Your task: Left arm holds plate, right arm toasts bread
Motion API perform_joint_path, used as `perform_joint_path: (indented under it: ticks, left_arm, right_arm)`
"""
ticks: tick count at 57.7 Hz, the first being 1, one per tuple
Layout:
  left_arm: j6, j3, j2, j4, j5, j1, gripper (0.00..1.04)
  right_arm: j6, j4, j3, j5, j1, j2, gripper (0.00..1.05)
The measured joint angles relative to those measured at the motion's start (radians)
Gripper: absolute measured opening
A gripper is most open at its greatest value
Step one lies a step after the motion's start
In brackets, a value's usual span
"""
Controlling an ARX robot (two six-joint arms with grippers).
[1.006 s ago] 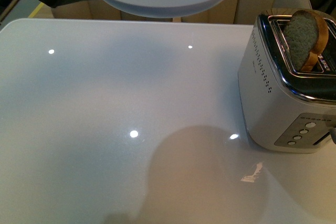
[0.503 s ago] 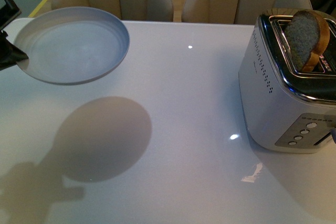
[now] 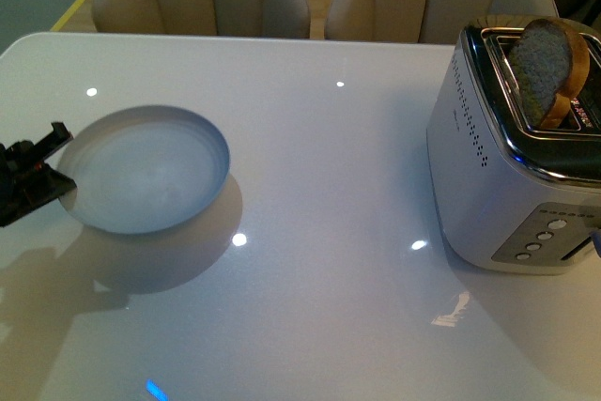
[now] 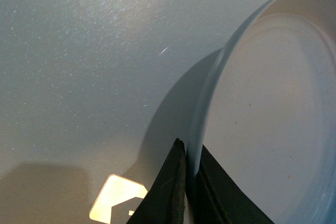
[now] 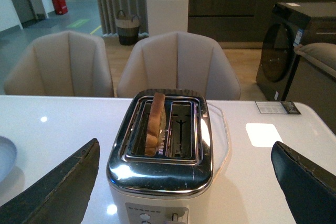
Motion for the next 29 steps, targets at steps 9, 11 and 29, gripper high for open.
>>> perform_joint_path:
  ticks: [9,11,29]
  left_arm:
    - [0.0,0.005,0.03,0.033,0.011,0.005,0.03]
    - [0.002,0.008,0.032,0.034,0.012,0.005,0.03]
    - [0.001,0.013,0.066,0.042,0.025,0.008,0.03]
  right_arm:
    - [0.0,0.0,0.0,0.0,0.0,0.0,0.96]
    - [0.0,0.0,0.0,0.0,0.0,0.0,0.96]
    - [0.0,0.0,0.0,0.0,0.0,0.0,0.96]
